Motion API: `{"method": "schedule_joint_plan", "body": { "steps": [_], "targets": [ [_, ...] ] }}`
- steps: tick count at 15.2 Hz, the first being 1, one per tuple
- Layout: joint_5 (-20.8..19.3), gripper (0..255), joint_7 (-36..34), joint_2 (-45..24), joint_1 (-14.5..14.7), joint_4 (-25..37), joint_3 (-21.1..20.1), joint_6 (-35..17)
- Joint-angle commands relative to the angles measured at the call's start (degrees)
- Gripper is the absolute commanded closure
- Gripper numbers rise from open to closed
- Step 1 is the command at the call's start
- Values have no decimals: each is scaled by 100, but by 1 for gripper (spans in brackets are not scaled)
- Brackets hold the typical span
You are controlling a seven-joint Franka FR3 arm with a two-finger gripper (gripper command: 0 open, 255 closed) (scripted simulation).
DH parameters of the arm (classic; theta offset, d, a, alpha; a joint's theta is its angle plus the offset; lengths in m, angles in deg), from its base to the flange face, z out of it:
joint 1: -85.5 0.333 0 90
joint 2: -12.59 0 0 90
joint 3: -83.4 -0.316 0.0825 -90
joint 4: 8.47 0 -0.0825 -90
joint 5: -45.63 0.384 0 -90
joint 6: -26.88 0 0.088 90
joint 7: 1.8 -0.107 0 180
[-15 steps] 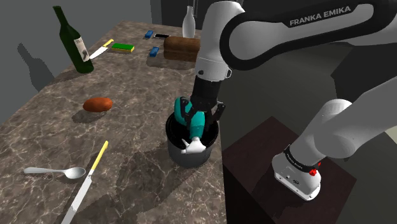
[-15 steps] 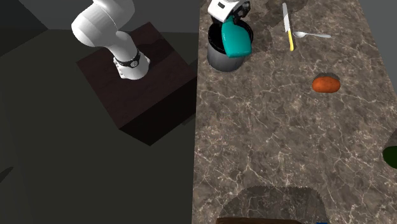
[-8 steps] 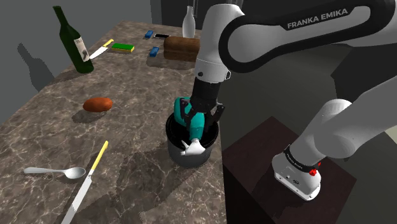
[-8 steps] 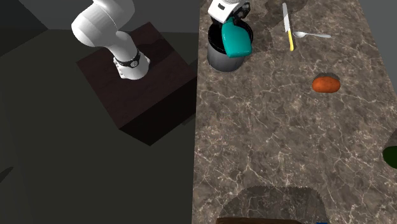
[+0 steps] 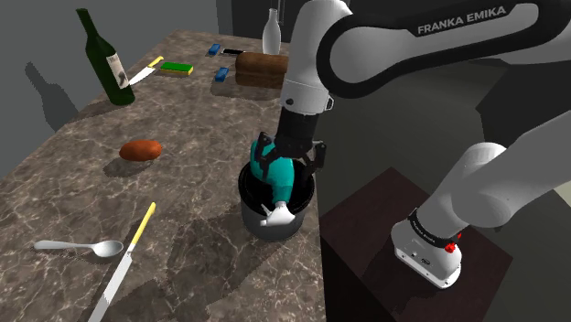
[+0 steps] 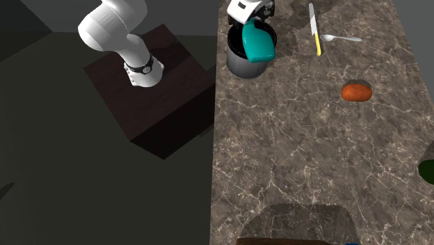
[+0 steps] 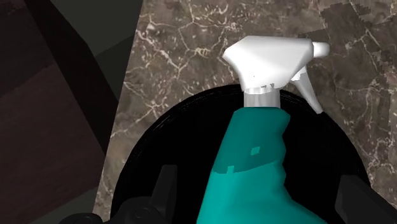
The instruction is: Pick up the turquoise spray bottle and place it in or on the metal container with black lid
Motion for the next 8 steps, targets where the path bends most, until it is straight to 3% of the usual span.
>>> {"method": "schedule_joint_plan", "body": {
  "steps": [1,3,8],
  "targets": [
    [-65,0,-19,70,-44,171,91,268],
    [-146,0,-39,157,-103,404,215,616],
    [-147,0,-39,156,-102,404,216,616]
  ]
}}
